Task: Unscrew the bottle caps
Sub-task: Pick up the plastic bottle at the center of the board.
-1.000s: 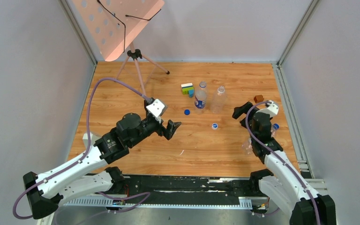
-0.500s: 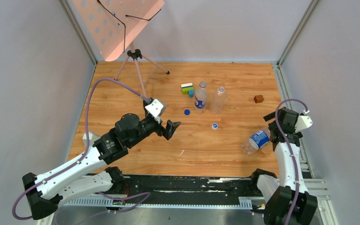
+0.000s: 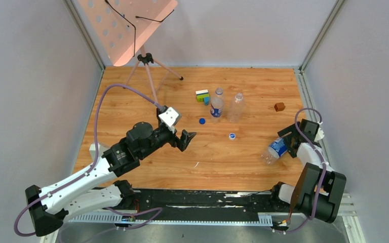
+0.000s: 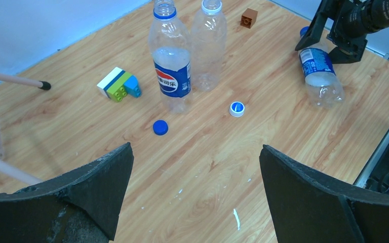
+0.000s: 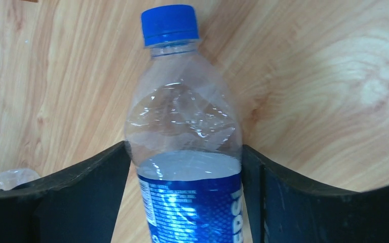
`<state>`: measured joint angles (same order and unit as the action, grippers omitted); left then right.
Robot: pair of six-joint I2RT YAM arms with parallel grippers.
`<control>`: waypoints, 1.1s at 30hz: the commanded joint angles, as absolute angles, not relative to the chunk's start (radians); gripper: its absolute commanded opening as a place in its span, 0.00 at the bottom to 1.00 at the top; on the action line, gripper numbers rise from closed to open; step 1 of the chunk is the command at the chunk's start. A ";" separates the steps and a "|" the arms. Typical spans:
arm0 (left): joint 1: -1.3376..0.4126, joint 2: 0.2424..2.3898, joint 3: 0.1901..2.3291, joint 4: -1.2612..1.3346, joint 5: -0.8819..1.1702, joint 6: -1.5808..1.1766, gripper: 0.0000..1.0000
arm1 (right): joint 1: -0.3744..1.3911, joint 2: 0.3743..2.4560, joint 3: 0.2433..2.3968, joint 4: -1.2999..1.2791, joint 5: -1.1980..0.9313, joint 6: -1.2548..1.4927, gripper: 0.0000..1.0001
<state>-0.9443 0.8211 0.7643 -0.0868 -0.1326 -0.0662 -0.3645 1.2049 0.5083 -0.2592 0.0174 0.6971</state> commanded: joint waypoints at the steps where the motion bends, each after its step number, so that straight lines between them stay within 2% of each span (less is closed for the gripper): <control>1: -0.941 0.824 0.779 -0.064 -0.127 -0.080 1.00 | -0.370 1.231 0.508 -0.225 -0.064 0.690 0.73; 4: -0.942 0.829 0.782 -0.062 -0.117 -0.080 1.00 | -0.370 1.180 0.497 -0.225 -0.059 0.683 0.59; 6: -0.942 0.833 0.782 -0.061 -0.113 -0.080 1.00 | -0.370 1.139 0.492 -0.229 -0.065 0.678 0.54; 15: -0.941 0.835 0.790 -0.050 -0.089 -0.088 1.00 | -0.370 0.863 0.575 -0.349 -0.218 0.661 0.53; 18: -0.942 0.830 0.789 -0.025 -0.085 -0.106 1.00 | -0.368 0.761 0.621 -0.355 -0.357 0.642 0.53; 23: -0.942 0.839 0.789 0.055 -0.019 -0.169 1.00 | -0.338 0.639 0.686 -0.291 -0.643 0.657 0.45; 27: -0.941 0.868 0.788 0.155 0.075 -0.249 1.00 | -0.227 0.610 0.744 -0.232 -0.790 0.650 0.41; 33: -0.942 0.947 0.769 0.382 0.211 -0.406 1.00 | 0.028 0.567 0.815 -0.179 -0.719 0.643 0.41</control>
